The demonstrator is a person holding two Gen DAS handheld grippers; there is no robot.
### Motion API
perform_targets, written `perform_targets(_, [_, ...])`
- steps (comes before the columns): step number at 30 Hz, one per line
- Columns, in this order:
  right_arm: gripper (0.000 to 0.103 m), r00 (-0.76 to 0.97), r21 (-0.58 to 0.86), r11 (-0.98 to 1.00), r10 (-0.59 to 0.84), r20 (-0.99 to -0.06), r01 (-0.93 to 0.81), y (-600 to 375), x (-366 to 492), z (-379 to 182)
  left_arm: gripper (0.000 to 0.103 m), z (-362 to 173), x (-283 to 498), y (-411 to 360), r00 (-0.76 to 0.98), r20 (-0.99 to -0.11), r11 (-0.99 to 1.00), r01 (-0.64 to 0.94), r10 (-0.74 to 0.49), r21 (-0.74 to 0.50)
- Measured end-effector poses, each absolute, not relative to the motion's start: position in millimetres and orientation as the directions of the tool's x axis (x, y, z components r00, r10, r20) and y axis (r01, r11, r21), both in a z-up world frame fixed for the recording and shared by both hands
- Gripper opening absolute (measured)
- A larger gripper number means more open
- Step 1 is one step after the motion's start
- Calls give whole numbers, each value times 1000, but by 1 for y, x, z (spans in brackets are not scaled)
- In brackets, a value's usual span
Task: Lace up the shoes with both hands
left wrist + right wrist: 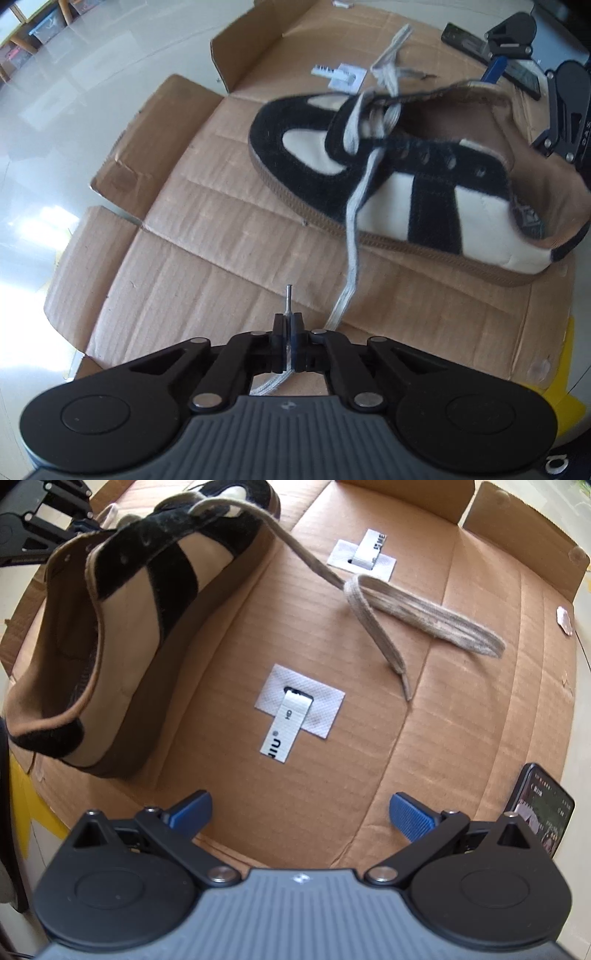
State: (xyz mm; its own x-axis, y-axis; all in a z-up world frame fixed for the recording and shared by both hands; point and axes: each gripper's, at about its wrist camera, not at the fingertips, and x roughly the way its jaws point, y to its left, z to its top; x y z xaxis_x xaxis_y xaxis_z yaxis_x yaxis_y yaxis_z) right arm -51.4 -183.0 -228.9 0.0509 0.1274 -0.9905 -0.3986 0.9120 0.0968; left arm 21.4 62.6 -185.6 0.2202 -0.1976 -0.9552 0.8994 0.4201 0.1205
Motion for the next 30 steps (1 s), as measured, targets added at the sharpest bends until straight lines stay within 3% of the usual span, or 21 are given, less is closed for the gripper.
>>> perform_targets(5, [103, 51, 128, 931, 155, -987, -341, -194, -46, -230, 1, -152, 18, 54, 263, -951, 346, 918, -161, 195])
perform_targets(16, [103, 112, 216, 936, 254, -961, -278, -212, -42, -204, 1, -4, 13, 65, 384, -916, -1, 922, 117, 386])
perform_targets(21, [103, 171, 237, 929, 292, -941, -284, -201, -62, -179, 1, 50, -11, 60, 436, -880, -101, 900, 188, 424])
perform_targets(27, [103, 229, 218, 928, 293, -928, -303, -96, -202, -155, 1, 89, -36, 57, 471, -855, -148, 882, 218, 448])
perform_targets(30, [103, 234, 222, 929, 297, -926, -297, -85, -201, -166, 1, 91, -40, 55, 472, -856, -129, 882, 212, 454])
